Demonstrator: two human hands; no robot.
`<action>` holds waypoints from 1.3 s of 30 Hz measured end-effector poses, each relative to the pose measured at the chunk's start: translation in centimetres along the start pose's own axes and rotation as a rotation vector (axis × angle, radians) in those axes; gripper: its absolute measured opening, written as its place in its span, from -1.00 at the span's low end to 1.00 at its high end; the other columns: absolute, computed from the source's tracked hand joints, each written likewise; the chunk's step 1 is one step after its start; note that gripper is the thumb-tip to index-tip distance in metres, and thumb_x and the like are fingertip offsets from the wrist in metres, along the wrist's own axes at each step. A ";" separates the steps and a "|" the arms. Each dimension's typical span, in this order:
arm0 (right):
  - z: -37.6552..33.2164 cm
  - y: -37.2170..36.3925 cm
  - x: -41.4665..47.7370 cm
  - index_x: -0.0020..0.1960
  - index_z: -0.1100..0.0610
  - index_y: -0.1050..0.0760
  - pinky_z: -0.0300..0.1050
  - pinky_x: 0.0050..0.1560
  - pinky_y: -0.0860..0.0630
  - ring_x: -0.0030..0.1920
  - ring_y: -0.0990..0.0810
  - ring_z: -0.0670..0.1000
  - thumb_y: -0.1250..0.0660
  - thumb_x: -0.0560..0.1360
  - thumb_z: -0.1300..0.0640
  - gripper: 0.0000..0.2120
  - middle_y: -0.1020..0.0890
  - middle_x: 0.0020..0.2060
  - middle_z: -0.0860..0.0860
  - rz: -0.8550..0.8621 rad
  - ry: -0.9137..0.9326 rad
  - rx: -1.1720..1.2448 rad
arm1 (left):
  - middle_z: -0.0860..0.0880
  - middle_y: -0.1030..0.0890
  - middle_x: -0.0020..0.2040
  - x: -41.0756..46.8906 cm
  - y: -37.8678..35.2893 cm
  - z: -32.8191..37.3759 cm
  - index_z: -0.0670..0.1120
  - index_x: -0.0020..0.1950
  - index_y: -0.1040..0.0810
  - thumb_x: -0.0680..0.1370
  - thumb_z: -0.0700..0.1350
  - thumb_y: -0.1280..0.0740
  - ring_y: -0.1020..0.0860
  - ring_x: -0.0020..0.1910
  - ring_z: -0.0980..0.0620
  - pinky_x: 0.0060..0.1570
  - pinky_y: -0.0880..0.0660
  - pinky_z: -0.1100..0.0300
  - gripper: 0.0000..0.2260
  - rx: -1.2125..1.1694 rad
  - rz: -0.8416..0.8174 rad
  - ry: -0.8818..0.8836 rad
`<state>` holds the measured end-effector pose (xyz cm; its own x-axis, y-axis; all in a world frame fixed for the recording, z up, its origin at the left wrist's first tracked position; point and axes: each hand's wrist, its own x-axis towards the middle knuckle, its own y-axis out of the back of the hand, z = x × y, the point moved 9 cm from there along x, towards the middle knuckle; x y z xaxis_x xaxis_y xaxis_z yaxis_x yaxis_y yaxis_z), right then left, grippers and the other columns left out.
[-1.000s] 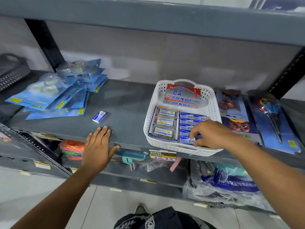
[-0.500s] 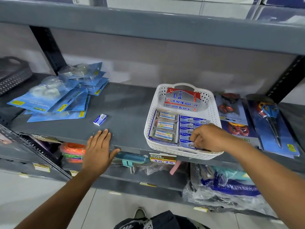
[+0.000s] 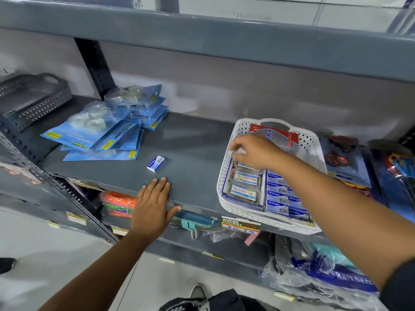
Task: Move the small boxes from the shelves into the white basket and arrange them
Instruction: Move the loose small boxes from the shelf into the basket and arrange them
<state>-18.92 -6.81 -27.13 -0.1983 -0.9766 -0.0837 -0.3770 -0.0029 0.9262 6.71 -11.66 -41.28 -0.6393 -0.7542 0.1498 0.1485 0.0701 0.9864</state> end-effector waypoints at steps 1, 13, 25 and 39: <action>-1.3 -0.4 1.3 0.14 -0.01 -0.58 0.01 0.16 -0.52 0.14 -0.59 0.04 -0.37 0.49 0.09 -0.77 -0.65 0.14 -0.03 -0.007 0.031 0.004 | -0.13 -0.41 0.42 0.0 0.0 -0.1 -0.16 0.39 -0.40 0.53 0.29 -0.05 -0.32 0.41 -0.16 0.41 -0.10 -0.05 -0.36 0.004 0.002 0.003; -10.6 -8.4 11.7 0.24 -0.09 -0.55 -0.03 0.21 -0.47 0.22 -0.53 0.15 -0.34 0.51 0.13 -0.68 -0.57 0.21 0.09 -0.234 0.250 -0.129 | -0.18 -0.46 0.37 0.3 -0.1 0.0 -0.19 0.32 -0.43 0.50 0.29 -0.16 -0.34 0.38 -0.18 0.36 -0.21 -0.14 -0.37 0.019 0.220 -0.062; -14.1 -13.6 15.0 0.40 -0.13 -0.41 0.05 0.30 -0.42 0.34 -0.44 0.05 -0.40 0.46 0.11 -0.47 -0.51 0.38 -0.08 -0.421 0.508 -0.207 | -0.20 -0.46 0.36 0.0 0.0 0.2 -0.19 0.33 -0.37 0.53 0.30 -0.12 -0.32 0.38 -0.20 0.34 -0.24 -0.17 -0.37 0.078 0.318 -0.108; -10.0 -6.5 10.4 0.27 -0.03 -0.58 -0.29 -0.02 -0.26 0.11 -0.53 -0.02 -0.41 0.45 0.07 -0.62 -0.67 -0.04 -0.13 -0.115 0.379 -0.017 | -0.21 -0.47 0.35 0.2 0.4 0.3 -0.24 0.29 -0.47 0.54 0.28 -0.11 -0.33 0.37 -0.19 0.38 -0.18 -0.13 -0.36 -0.002 0.193 -0.070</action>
<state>-9.47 -19.12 -30.34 0.1940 -0.9798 -0.0487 -0.3612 -0.1175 0.9250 6.36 -11.62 -40.88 -0.6499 -0.6794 0.3407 0.2748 0.2078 0.9388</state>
